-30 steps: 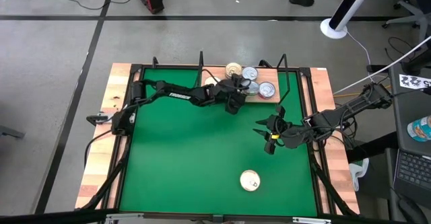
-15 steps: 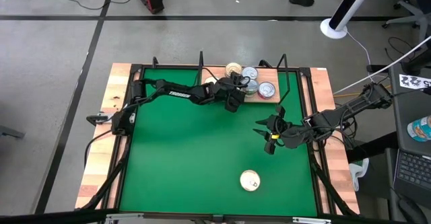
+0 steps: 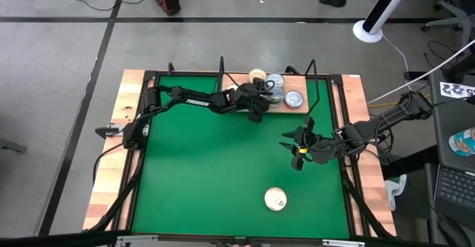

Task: Stack canned seafood by type on shelf
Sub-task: Stack the green tuna can on top of the green tuna can on the shelf

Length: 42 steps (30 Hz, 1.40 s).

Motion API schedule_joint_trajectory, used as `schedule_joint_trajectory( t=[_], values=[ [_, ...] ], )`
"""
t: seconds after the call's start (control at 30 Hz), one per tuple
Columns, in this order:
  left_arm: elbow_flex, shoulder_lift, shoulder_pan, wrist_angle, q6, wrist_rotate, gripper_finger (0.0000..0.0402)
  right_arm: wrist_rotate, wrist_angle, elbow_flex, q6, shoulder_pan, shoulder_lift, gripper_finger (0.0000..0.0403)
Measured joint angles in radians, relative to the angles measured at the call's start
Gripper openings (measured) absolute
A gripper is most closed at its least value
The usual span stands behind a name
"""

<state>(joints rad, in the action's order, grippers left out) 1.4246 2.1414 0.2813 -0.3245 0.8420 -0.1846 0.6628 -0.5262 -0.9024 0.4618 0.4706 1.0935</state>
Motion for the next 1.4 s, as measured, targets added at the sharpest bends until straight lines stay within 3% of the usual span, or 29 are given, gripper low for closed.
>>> schedule_joint_trajectory(
  t=[0.27, 0.6, 0.87, 1.07, 1.4],
  values=[
    [0.000, 0.000, -0.001, -0.001, -0.005, 0.032, 0.0160, 0.000, 0.000, 0.000, 0.000, 0.000, 0.000, 0.0143],
    [0.000, 0.000, 0.001, -0.001, -0.032, 0.026, 0.0239, 0.000, 0.000, 0.000, 0.000, 0.000, 0.000, 0.0143],
    [0.000, 0.000, 0.003, -0.008, -0.110, 0.030, 0.0244, 0.000, 0.000, 0.000, 0.000, 0.000, 0.000, 0.0143],
    [0.000, 0.000, 0.012, -0.010, -0.148, 0.111, 0.0244, 0.000, 0.000, 0.000, 0.000, 0.000, 0.000, 0.0143],
    [0.000, 0.000, 0.021, -0.028, -0.187, 0.113, 0.0244, 0.000, 0.000, 0.000, 0.000, 0.000, 0.000, 0.0143]
  ],
)
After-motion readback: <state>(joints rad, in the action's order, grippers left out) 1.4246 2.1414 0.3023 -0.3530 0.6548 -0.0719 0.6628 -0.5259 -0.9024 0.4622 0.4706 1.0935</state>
